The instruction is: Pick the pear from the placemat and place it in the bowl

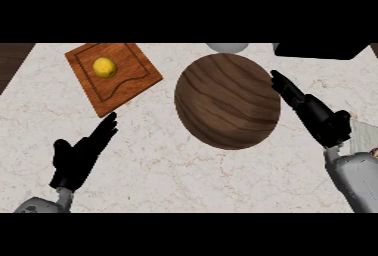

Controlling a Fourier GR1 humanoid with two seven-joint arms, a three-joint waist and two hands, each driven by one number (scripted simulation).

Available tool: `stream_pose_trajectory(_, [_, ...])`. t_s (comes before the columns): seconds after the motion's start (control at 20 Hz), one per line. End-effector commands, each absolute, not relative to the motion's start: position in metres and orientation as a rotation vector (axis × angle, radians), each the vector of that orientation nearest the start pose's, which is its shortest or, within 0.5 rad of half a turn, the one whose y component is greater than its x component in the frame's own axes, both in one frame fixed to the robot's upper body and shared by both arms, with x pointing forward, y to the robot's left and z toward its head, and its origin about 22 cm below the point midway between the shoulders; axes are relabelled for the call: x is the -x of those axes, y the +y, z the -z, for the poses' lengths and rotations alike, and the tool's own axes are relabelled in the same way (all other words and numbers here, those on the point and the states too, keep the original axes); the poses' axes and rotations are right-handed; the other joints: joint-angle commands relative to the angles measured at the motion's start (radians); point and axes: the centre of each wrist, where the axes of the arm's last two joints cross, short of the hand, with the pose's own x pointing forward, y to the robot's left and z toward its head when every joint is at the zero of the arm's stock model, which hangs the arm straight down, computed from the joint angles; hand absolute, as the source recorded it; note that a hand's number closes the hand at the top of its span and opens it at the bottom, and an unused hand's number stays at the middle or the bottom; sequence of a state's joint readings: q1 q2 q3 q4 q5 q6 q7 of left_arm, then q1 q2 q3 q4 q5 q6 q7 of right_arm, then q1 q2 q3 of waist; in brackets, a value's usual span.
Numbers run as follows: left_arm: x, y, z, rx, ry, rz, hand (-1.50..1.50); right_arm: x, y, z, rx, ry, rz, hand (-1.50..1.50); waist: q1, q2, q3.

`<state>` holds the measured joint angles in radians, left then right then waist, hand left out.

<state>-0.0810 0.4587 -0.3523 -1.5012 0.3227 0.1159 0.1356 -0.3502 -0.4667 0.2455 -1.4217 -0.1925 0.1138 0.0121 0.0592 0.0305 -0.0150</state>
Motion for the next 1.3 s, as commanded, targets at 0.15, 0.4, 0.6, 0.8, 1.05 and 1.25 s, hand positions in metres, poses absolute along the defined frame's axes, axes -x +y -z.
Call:
stream_pose_trajectory(0.15, [-0.274, 0.298, -0.060, -0.189, -1.624, 0.073, 0.00, -0.314, -0.302, -0.094, -0.314, -1.793, -0.164, -1.50, -0.070, -0.046, 0.019])
stream_pose_trajectory(0.4, [-0.279, 0.321, -0.077, -0.282, -1.723, -0.053, 0.00, -0.290, -0.406, -0.101, 0.371, -1.736, 0.130, -1.50, -0.117, -0.043, 0.015])
stream_pose_trajectory(0.6, [-0.275, 0.342, -0.082, -0.311, -1.756, -0.059, 0.00, -0.227, -0.420, -0.080, 0.417, -1.812, 0.090, -1.50, -0.111, -0.041, 0.014])
stream_pose_trajectory(0.8, [-0.291, 0.321, -0.091, -0.276, -1.787, -0.058, 0.00, -0.199, -0.451, -0.129, 0.498, -1.771, -0.039, -1.50, -0.090, -0.035, 0.015])
stream_pose_trajectory(1.05, [-0.284, 0.332, -0.083, -0.259, -1.771, -0.053, 0.00, -0.183, -0.483, -0.188, 0.674, -1.569, -0.206, -1.50, -0.086, -0.034, 0.013])
stream_pose_trajectory(1.25, [-0.282, 0.344, -0.077, -0.283, -1.779, -0.070, 0.00, -0.163, -0.507, -0.224, 0.666, -1.368, -0.326, -1.50, -0.100, -0.036, 0.012])
